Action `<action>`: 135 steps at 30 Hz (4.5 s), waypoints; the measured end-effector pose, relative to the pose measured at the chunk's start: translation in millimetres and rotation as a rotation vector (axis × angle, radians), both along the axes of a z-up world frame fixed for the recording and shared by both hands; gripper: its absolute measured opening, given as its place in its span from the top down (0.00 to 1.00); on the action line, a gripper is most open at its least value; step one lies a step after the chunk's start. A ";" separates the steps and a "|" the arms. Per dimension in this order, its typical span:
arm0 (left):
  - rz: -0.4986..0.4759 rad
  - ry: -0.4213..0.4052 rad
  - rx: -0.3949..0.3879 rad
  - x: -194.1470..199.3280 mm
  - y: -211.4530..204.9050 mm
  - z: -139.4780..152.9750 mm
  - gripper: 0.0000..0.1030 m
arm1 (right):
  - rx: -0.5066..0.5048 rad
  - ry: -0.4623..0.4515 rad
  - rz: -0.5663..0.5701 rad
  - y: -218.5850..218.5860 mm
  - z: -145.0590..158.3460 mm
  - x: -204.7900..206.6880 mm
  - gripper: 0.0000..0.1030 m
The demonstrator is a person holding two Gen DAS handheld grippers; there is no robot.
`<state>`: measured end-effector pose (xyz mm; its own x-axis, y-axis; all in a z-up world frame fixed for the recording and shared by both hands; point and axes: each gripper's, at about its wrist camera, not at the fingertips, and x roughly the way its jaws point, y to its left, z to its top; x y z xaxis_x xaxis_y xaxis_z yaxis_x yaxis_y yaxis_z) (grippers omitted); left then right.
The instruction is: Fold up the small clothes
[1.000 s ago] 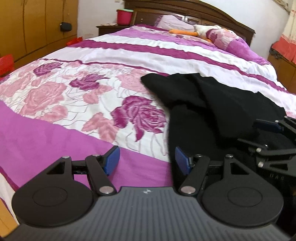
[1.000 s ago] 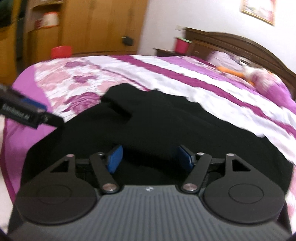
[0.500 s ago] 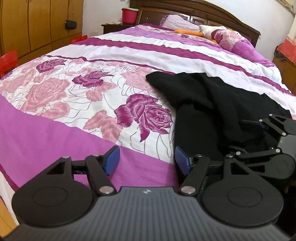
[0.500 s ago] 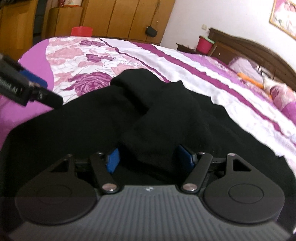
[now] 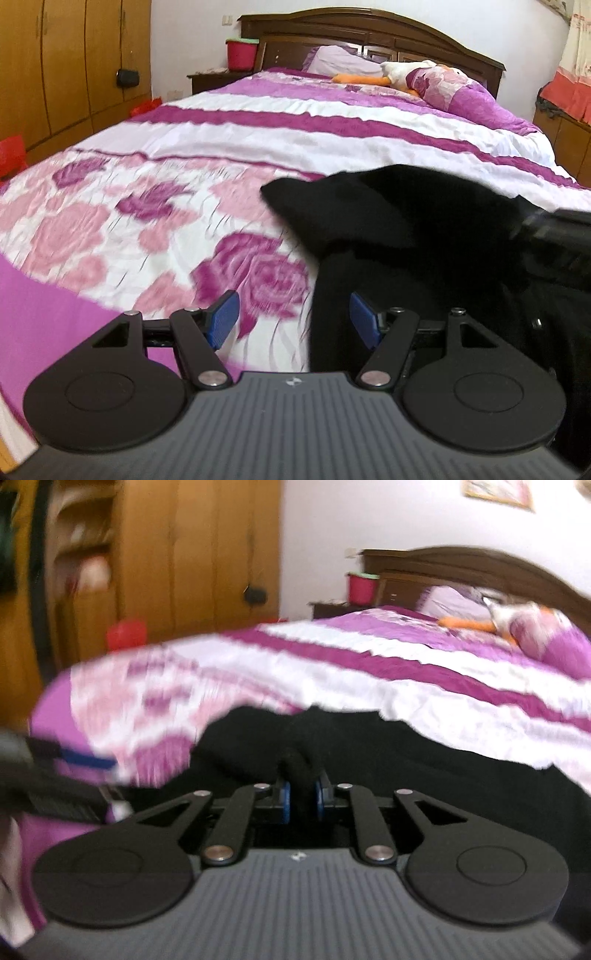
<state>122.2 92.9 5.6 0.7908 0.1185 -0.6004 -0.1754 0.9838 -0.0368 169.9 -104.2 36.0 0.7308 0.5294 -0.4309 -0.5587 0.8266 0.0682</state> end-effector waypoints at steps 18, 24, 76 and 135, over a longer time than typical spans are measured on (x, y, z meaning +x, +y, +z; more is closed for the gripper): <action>0.036 -0.007 0.080 70.3 -17.7 -30.5 0.31 | 0.453 0.137 -0.366 -138.8 43.7 46.9 0.88; 0.036 -0.005 0.097 73.6 -18.6 -34.3 0.31 | 0.429 0.245 -0.509 -172.4 -1.5 65.1 0.87; -0.111 0.187 -0.027 -34.8 -14.6 -19.0 0.27 | 0.154 0.249 -0.518 -186.8 -29.9 -63.6 0.54; -0.413 0.179 -0.290 -140.4 -42.6 -51.7 0.51 | 0.268 0.400 -0.404 -188.7 -80.5 -209.0 0.80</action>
<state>-18.2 50.3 -46.1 0.6188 -0.3721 -0.6918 0.1959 0.9260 -0.3228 -39.1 -292.8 -44.5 0.7056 0.3730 -0.6024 -0.0944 0.8921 0.4418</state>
